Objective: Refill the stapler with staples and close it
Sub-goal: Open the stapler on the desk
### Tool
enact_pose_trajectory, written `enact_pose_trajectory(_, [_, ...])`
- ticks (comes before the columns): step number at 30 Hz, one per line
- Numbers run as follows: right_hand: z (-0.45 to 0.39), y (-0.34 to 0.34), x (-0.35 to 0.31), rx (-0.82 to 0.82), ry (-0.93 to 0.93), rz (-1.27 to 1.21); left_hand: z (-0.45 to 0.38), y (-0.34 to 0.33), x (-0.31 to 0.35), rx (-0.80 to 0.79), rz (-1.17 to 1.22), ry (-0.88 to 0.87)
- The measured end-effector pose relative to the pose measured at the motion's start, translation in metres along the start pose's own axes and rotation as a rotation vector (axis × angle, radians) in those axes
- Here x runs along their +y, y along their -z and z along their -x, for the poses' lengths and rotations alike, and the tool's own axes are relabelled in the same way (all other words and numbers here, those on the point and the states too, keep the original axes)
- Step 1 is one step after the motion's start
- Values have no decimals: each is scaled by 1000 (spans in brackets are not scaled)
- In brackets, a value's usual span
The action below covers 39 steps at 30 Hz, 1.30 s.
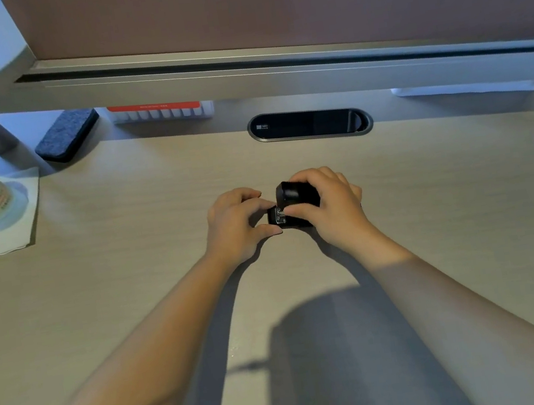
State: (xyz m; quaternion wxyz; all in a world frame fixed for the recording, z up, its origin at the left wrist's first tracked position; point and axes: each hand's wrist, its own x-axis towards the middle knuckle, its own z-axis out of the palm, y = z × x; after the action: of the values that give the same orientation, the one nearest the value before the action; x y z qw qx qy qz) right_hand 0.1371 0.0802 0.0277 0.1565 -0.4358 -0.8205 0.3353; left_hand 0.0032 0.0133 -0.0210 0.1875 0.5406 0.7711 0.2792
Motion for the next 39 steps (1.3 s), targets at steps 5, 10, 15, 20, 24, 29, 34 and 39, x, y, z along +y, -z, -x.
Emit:
enact_pose_trajectory(5, [3, 14, 0, 41, 34, -208, 1, 3, 4, -21, -15, 21])
enact_pose_trajectory(10, [14, 40, 5, 115, 40, -336, 2, 7, 10, -42, -36, 42])
enact_pose_trajectory(15, [29, 67, 19, 157, 73, -225, 5, 7, 15, -47, -69, 52])
enact_pose_trajectory(20, [35, 83, 43, 255, -29, -135, 9, 6, 17, -38, -78, 81])
enact_pose_trajectory(24, [38, 86, 66, 331, -159, -85, 13, 5, 21, -29, -80, 97])
enact_pose_trajectory(29, [40, 77, 83, 320, -254, -49, 16, 2, 21, -21, -67, 94])
enact_pose_trajectory(34, [50, 71, 91, 330, -215, -140, 22, -6, 18, -5, -78, 40])
enact_pose_trajectory(39, [85, 64, 103, 368, -161, -153, 41, -19, 23, 28, -111, -46])
